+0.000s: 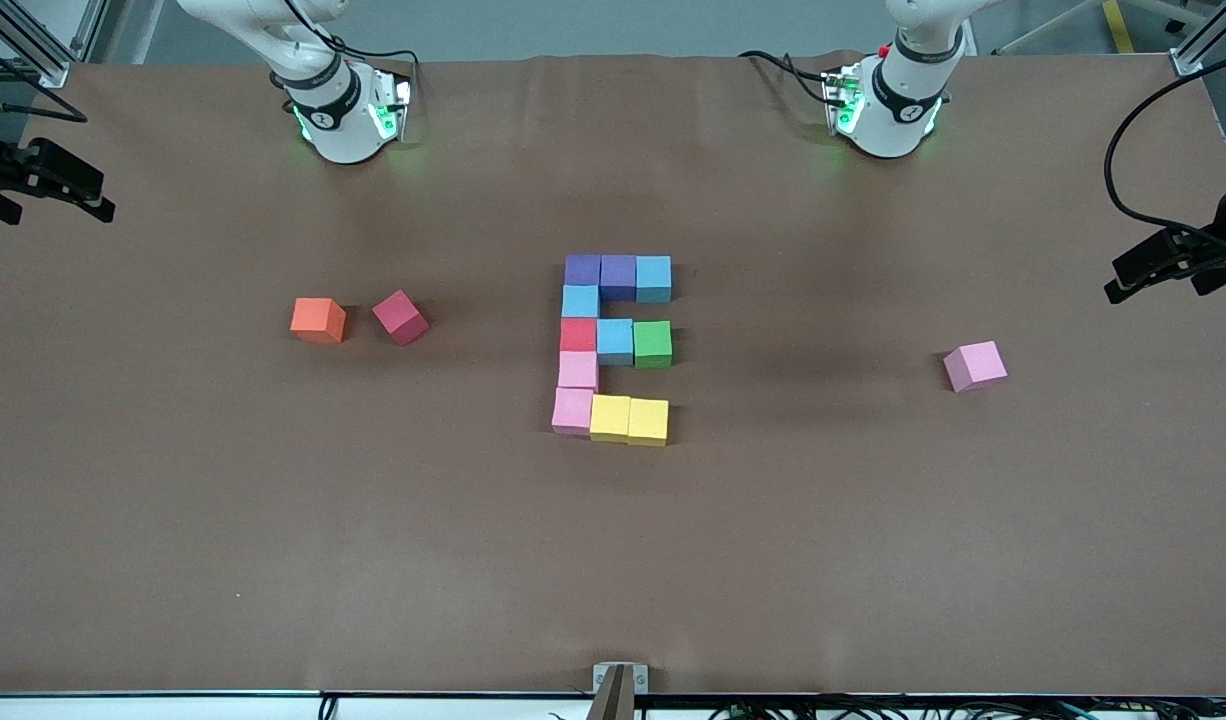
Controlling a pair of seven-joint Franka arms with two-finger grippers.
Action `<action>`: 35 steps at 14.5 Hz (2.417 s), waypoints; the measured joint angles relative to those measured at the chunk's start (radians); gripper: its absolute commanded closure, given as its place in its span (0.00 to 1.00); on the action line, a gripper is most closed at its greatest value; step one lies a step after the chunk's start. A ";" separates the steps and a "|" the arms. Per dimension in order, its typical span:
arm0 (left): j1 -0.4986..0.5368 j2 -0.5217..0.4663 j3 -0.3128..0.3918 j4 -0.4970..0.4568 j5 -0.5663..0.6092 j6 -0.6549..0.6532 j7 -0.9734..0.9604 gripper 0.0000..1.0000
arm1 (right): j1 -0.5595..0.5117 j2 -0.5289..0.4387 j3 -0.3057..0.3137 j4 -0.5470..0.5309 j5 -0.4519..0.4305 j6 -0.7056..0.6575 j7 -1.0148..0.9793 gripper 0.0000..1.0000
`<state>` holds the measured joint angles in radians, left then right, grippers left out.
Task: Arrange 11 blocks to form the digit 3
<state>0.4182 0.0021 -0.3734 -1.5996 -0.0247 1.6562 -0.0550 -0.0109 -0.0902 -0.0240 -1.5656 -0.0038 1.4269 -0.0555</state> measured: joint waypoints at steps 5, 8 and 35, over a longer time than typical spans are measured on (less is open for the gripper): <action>-0.159 -0.015 0.169 0.011 0.000 -0.057 0.048 0.00 | 0.008 0.000 0.000 0.000 -0.009 0.000 0.000 0.00; -0.286 -0.025 0.287 0.011 0.000 -0.077 0.054 0.00 | 0.008 0.000 -0.001 0.000 -0.010 0.000 0.000 0.00; -0.469 -0.026 0.467 0.040 0.000 -0.069 0.054 0.00 | 0.006 0.005 -0.008 0.002 0.001 0.064 -0.033 0.00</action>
<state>-0.0504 -0.0235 0.0938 -1.5595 -0.0249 1.5871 -0.0006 -0.0046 -0.0857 -0.0318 -1.5632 -0.0026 1.4904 -0.0886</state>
